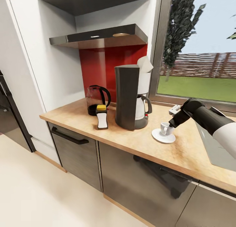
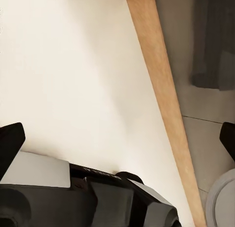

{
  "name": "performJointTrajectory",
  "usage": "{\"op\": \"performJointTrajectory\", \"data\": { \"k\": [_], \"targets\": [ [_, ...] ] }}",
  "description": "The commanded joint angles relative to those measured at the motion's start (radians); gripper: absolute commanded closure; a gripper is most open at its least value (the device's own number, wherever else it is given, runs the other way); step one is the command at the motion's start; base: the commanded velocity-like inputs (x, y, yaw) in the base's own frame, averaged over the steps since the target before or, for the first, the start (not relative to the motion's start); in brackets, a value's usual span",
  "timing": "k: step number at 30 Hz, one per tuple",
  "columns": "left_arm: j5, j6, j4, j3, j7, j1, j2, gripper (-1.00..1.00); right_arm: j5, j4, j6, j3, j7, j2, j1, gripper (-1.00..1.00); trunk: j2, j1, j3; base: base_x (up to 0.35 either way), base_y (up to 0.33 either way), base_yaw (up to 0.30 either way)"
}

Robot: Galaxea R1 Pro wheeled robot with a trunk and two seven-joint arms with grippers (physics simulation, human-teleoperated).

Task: Set up a coffee station on the kitchen countertop: keep the coffee maker on the countertop, move the bottle of coffee from the kitchen shelf to the counter next to the coffee maker, place a paper coffee filter on top of the coffee maker, put the saucer next to the coffee maker with the coffee cup on the saucer, and place the electric kettle next to the coffee maker.

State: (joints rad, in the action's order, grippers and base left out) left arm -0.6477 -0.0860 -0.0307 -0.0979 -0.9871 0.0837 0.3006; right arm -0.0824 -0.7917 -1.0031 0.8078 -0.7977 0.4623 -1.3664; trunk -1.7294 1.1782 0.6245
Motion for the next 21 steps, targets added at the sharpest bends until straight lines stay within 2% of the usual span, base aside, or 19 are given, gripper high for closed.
{"op": "performJointTrajectory", "data": {
  "k": [1, 15, 16, 21],
  "targets": [
    [0.003, -0.009, 0.000, -0.008, -0.004, 0.001, 0.000, -1.00, -0.007, -0.001, -0.003, 0.004, -0.009, 0.001, 0.000, 1.00, 0.000, 0.000, 0.001, 0.000, 0.000, 0.000],
    [0.003, -0.009, 0.000, -0.008, -0.004, 0.001, 0.000, -1.00, -0.006, -0.001, -0.003, 0.004, -0.009, 0.000, 0.000, 1.00, 0.000, 0.000, 0.001, 0.000, 0.000, 0.000],
    [0.003, -0.009, 0.000, -0.008, -0.004, 0.001, 0.000, -1.00, -0.006, -0.002, -0.003, 0.004, -0.009, 0.000, 0.000, -1.00, 0.000, 0.000, 0.001, 0.000, 0.000, 0.000],
    [0.003, -0.009, 0.000, -0.008, -0.004, 0.001, 0.000, -1.00, -0.005, -0.003, -0.003, 0.004, -0.009, 0.000, 0.000, -1.00, 0.000, 0.000, 0.001, 0.000, 0.000, 0.000]
  ]
}}
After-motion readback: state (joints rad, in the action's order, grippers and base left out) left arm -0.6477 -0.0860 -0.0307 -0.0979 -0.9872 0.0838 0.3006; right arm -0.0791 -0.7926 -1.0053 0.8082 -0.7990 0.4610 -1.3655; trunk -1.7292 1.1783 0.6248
